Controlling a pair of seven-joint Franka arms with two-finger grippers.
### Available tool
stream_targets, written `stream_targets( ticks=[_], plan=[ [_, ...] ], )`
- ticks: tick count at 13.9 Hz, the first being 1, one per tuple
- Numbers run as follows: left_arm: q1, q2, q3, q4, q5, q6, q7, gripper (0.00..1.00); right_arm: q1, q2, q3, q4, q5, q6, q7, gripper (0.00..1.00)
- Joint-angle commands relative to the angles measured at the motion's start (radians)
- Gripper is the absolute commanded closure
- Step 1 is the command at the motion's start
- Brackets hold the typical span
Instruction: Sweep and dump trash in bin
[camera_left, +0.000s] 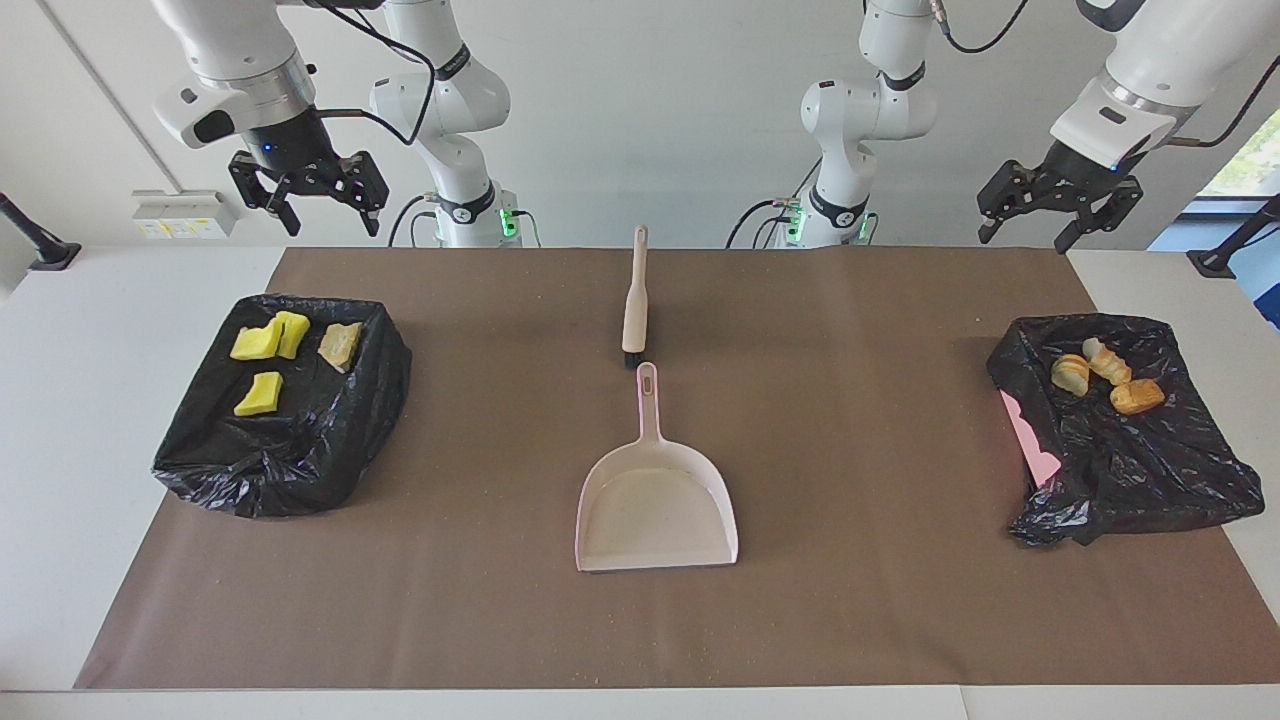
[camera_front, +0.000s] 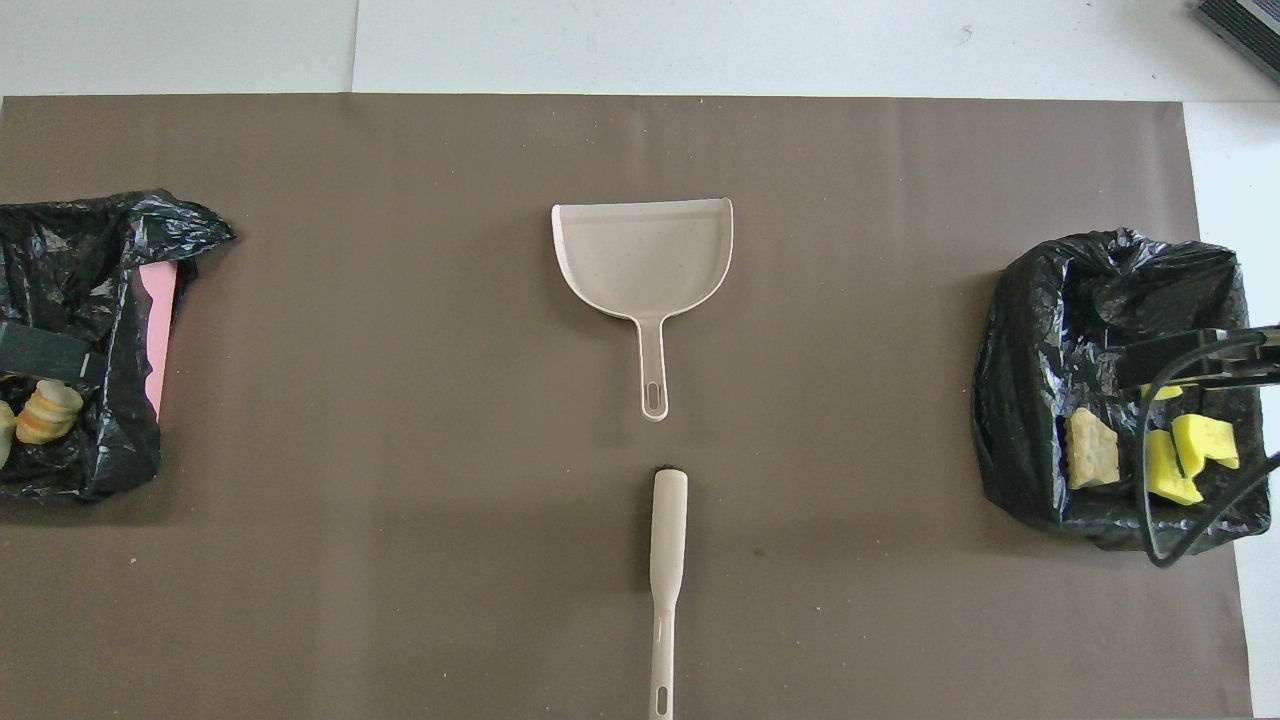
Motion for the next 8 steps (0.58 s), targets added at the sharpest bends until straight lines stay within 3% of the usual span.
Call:
stream_targets(
  ticks=[1,8],
  plan=[
    [0.004,0.018,-0.018,0.051,0.045,-0.05,0.013,0.0,-0.02,0.033,0.005,0.057,0.015,-0.074,-0.01,0.0],
    [-0.007,0.005,-0.027,0.031,0.036,-0.018,-0.001,0.0,-0.012,0.008,0.0,0.012,0.018,-0.039,-0.007,0.0]
  ],
)
